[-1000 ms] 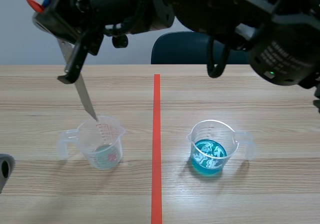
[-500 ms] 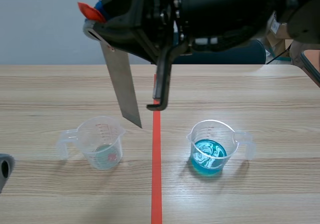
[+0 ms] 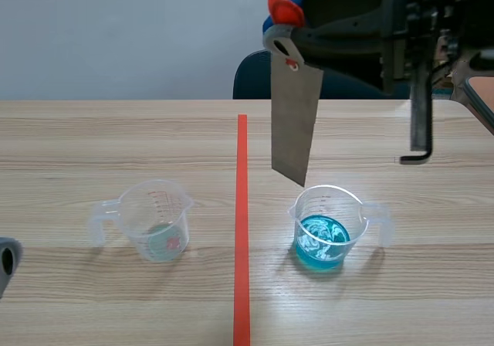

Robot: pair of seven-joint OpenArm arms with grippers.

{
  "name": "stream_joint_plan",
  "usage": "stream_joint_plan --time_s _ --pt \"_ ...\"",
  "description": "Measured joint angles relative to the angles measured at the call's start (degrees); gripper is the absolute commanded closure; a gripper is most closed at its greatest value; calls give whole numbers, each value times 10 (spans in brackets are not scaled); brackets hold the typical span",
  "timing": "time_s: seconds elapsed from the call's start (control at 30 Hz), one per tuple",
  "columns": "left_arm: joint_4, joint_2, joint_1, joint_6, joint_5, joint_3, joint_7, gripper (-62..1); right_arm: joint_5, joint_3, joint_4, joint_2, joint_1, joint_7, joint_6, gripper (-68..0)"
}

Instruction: Do the redox reaction experiment

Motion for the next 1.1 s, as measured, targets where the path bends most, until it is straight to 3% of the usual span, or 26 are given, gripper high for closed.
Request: stream_joint_plan --time_s 0.07,0.17,0.33,0.63,1.1 --pt "0 0 0 0 0 0 0 -623 0 0 0 22 0 10 5 -7" --pt "0 0 0 0 0 0 0 -623 -3 0 -1 46 0 36 35 -7" --pt "0 0 0 0 0 0 0 -623 -24 0 -31 51 0 59 54 -7" --pt "0 0 0 0 0 0 0 -623 -66 0 -83 51 -21 123 64 -7" --pt "0 0 0 0 0 0 0 -623 -66 0 -83 51 -21 125 64 -7"
